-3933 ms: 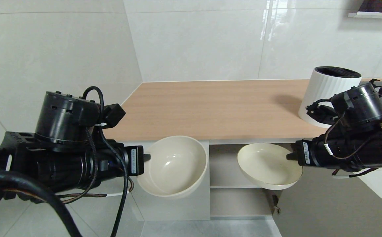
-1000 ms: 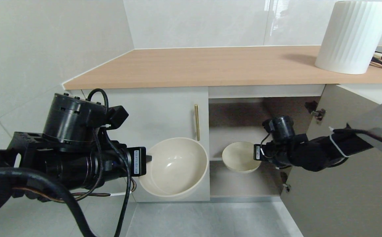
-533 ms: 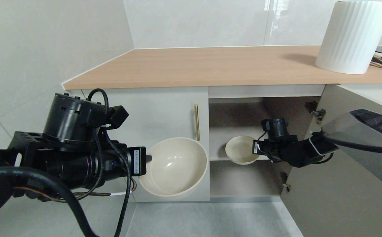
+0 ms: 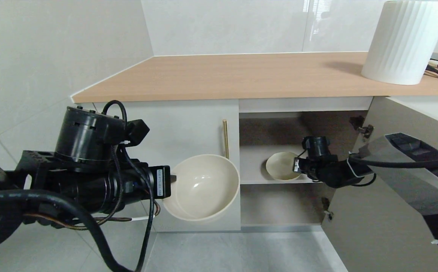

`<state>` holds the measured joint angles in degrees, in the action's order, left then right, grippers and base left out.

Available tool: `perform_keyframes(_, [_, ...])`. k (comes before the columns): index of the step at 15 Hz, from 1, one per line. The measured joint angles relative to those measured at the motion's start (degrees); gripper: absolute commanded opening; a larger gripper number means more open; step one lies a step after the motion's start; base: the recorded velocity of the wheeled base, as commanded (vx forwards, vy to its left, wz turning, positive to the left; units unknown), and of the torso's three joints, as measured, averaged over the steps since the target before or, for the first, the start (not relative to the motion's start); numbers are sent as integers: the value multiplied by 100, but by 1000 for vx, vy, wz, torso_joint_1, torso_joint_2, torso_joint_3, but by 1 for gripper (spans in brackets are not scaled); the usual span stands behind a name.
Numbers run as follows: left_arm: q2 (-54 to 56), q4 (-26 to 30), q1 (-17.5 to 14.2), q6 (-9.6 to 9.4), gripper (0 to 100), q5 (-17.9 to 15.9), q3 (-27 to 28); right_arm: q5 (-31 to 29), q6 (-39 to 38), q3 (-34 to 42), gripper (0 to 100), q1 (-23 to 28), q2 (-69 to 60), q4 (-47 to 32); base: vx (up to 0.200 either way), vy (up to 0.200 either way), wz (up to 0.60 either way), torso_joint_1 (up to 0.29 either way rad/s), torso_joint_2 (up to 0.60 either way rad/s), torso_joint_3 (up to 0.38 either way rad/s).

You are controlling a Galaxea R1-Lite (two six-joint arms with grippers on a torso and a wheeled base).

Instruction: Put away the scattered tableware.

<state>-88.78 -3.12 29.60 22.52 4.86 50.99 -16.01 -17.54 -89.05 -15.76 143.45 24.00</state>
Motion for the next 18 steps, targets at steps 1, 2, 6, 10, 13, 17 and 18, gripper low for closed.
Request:
perform_keyframes(1, [-35,1,0,0,0,2,-9,-137,4,-133,0,2,115,-6,0,0,0,0,0,0])
perform_keyframes(2, [-72,-7,2,4,0,2,-9,-238,4,-238,0,11,195,-6,0,0,0,0,0,0])
perform_keyframes(6, [-129,-60,22,197,0,2,-9,-408,4,-789,0,35,558,-171,0,0,0,0,0,0])
perform_keyframes(10, [-134,-93,28,197,0,2,-1,-460,-2,-1185,0,35,813,-211,0,0,0,0,0,0])
perform_keyframes(13, [-140,-90,28,197,0,4,-1,-541,-2,-1401,0,33,956,-211,0,0,0,0,0,0])
perform_keyframes(17, [-143,-90,30,197,0,4,-1,-542,-5,-1467,0,30,1011,-213,0,0,0,0,0,0])
perform_keyframes(18, [-143,-90,30,197,0,4,-1,-542,-2,-1473,0,41,1017,-213,0,0,0,0,0,0])
